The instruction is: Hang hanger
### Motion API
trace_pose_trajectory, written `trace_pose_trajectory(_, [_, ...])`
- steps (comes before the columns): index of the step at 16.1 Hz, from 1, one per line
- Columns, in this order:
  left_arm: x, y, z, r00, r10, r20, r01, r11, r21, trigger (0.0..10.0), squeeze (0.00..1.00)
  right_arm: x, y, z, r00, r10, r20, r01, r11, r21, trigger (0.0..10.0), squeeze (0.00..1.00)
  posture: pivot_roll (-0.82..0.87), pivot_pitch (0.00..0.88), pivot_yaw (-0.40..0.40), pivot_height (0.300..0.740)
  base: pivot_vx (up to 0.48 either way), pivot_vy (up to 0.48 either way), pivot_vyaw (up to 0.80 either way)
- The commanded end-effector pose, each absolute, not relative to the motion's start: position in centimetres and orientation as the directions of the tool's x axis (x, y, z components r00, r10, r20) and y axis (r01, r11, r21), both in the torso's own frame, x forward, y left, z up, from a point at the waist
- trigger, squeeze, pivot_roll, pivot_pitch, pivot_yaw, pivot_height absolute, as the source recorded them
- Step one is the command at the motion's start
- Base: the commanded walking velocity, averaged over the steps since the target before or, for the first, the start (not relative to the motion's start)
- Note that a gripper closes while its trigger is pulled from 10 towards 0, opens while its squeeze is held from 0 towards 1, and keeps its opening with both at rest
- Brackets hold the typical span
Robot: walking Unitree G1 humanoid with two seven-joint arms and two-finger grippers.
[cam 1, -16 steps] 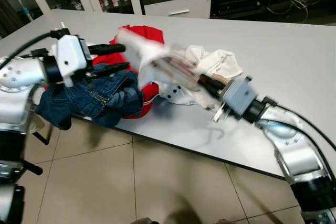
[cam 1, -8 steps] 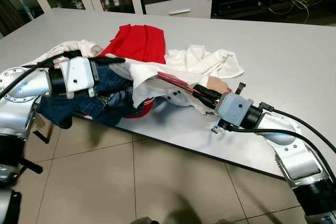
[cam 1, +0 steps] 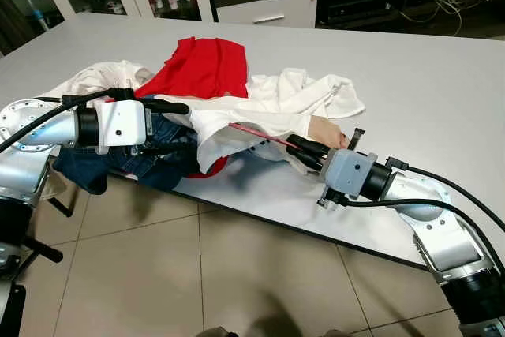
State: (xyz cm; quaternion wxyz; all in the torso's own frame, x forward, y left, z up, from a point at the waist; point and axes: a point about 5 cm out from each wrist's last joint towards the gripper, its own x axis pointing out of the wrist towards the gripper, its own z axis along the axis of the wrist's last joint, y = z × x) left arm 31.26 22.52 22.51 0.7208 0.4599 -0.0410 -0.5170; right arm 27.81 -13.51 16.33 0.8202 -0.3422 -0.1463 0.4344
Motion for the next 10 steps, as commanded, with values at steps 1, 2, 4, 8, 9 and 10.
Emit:
trace_pose_trajectory(1, [31.6, 22.4, 22.4, 0.457, -0.765, -0.454, 0.709, 0.004, 0.706, 10.0, 0.0, 27.7, -12.4, 17.8, 0.531, 0.847, -0.018, -0.577, 0.346, -0.74, 10.0, 0.0, -0.12, 0.0, 0.121, 0.74, 0.0, 0.0, 0.0])
trace_pose_trajectory(2, [31.8, 22.4, 22.3, 0.457, -0.761, -0.461, 0.705, -0.006, 0.709, 10.0, 0.0, 27.5, -12.3, 17.8, 0.523, 0.852, -0.025, -0.57, 0.328, -0.753, 10.0, 0.0, -0.12, 0.0, 0.122, 0.74, 0.0, 0.0, 0.0])
trace_pose_trajectory(4, [32.1, 22.1, 22.1, 0.453, -0.764, -0.46, 0.705, -0.009, 0.709, 10.0, 0.0, 27.3, -12.1, 17.8, 0.512, 0.858, -0.028, -0.565, 0.312, -0.764, 10.0, 0.0, -0.12, 0.0, 0.126, 0.74, 0.0, 0.0, 0.0])
trace_pose_trajectory(8, [32.5, 21.5, 20.8, 0.452, -0.742, -0.495, 0.718, -0.027, 0.695, 10.0, 0.0, 27.0, -11.5, 18.4, 0.494, 0.869, 0.013, -0.558, 0.329, -0.762, 10.0, 0.0, -0.13, 0.0, 0.129, 0.74, 0.0, 0.0, 0.0])
trace_pose_trajectory(9, [32.6, 21.5, 20.5, 0.461, -0.731, -0.503, 0.717, -0.027, 0.696, 10.0, 0.0, 27.0, -11.6, 18.5, 0.494, 0.869, 0.019, -0.556, 0.333, -0.761, 10.0, 0.0, -0.13, 0.0, 0.129, 0.74, 0.0, 0.0, 0.0])
trace_pose_trajectory(10, [32.7, 21.5, 20.3, 0.469, -0.726, -0.504, 0.712, -0.027, 0.701, 10.0, 0.0, 27.0, -11.7, 18.7, 0.491, 0.871, 0.027, -0.554, 0.335, -0.762, 10.0, 0.0, -0.13, 0.0, 0.127, 0.74, 0.0, 0.0, 0.0])
